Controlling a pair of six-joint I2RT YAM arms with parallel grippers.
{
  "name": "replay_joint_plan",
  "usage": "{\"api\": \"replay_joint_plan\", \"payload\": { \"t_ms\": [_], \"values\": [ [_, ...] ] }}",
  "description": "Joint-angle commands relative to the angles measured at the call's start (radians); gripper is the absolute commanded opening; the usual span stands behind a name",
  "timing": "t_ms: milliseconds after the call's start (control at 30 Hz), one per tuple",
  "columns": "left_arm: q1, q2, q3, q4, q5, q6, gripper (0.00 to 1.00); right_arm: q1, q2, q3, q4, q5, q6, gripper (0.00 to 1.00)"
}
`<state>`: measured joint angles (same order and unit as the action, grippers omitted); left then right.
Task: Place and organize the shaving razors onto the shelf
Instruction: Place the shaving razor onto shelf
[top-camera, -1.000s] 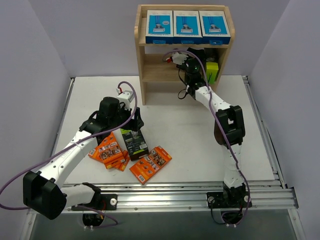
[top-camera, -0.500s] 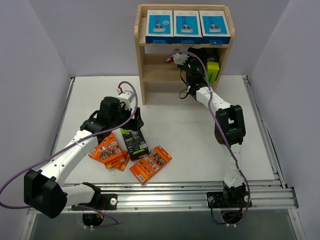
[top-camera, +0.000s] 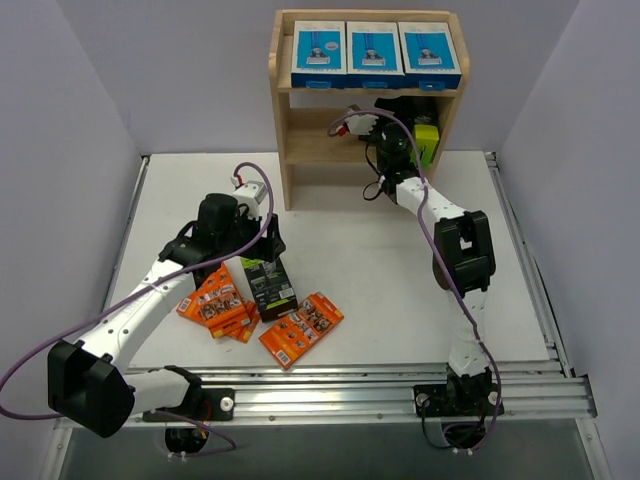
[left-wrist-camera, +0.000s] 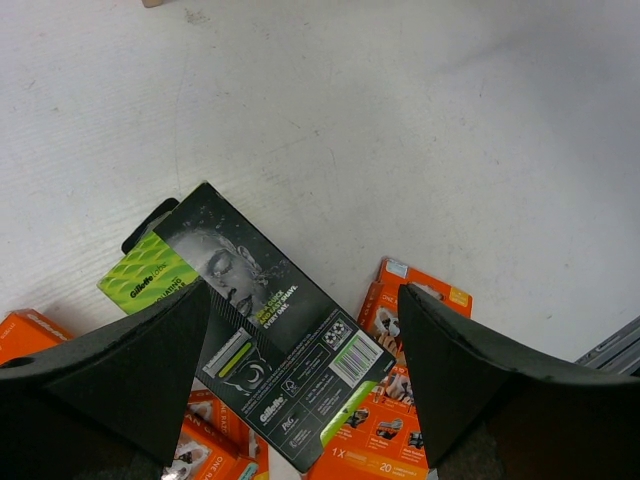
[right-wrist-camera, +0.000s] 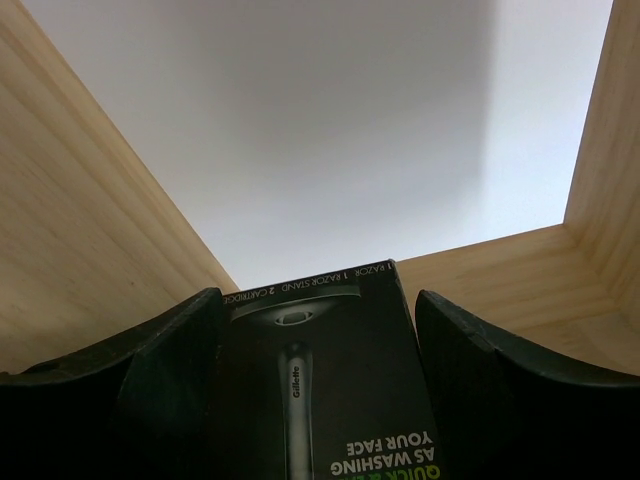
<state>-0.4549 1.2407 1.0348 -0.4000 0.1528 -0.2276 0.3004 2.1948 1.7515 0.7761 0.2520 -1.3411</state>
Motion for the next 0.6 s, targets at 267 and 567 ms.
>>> {"api": "replay_joint_plan", "payload": {
  "t_ms": [267, 567],
  "values": [
    [0.018, -0.003, 0.048, 0.023, -0.001, 0.005, 0.85, -0.064, -0.015, -0.089, -0.127, 0.009, -0.075, 0.76],
    [0.025, -0.003, 0.048, 0.026, 0.008, 0.002, 0.85, -0.064, -0.017, -0.107, -0.130, -0.002, -0.101, 0.77]
  ]
}}
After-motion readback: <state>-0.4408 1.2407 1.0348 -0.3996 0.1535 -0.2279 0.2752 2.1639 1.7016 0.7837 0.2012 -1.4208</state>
